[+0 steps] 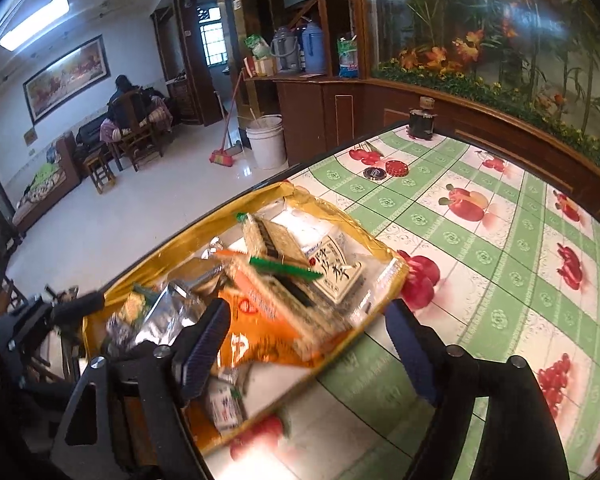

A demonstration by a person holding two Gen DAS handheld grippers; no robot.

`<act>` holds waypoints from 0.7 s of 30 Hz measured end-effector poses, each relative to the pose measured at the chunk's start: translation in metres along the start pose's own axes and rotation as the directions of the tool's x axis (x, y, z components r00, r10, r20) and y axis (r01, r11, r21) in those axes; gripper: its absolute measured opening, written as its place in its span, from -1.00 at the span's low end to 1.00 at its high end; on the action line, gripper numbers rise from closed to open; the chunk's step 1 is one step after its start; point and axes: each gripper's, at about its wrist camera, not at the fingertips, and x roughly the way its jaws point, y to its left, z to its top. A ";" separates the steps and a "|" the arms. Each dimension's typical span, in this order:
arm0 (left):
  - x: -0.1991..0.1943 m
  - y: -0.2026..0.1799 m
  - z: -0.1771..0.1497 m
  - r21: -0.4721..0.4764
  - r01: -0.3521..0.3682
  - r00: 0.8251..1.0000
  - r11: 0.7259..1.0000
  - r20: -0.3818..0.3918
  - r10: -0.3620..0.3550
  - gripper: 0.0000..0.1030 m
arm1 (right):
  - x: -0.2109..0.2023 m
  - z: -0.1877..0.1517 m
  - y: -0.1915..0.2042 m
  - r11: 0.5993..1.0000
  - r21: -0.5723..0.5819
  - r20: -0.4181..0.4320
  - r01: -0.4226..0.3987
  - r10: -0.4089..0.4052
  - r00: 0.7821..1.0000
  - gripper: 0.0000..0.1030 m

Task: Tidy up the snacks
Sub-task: 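Lower both snacks into the tray and open both grippers, then lift both grippers away from the yellow tray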

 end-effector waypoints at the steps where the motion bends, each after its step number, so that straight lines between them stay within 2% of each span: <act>1: -0.004 0.001 -0.002 0.002 0.000 1.000 1.000 0.006 0.000 0.49 | -0.006 -0.004 0.002 1.000 -0.020 -0.001 0.000 0.000 1.000 0.60; 6: -0.025 0.003 -0.009 0.013 -0.022 0.999 1.000 0.035 0.021 0.52 | -0.034 -0.023 0.012 0.995 -0.104 0.002 -0.008 0.008 1.000 0.65; 12: -0.061 0.011 -0.019 0.006 -0.029 0.991 1.000 0.128 0.028 0.64 | -0.065 -0.046 0.024 0.980 -0.194 0.010 -0.046 0.048 0.999 0.72; 14: -0.069 0.013 -0.021 0.011 -0.007 0.991 1.000 0.136 0.005 0.64 | -0.074 -0.052 0.027 0.975 -0.215 0.014 -0.054 0.058 0.998 0.72; 21: -0.095 0.018 -0.033 0.011 -0.039 0.984 0.999 0.174 0.037 0.64 | -0.096 -0.071 0.032 0.957 -0.287 0.017 -0.050 0.058 0.998 0.74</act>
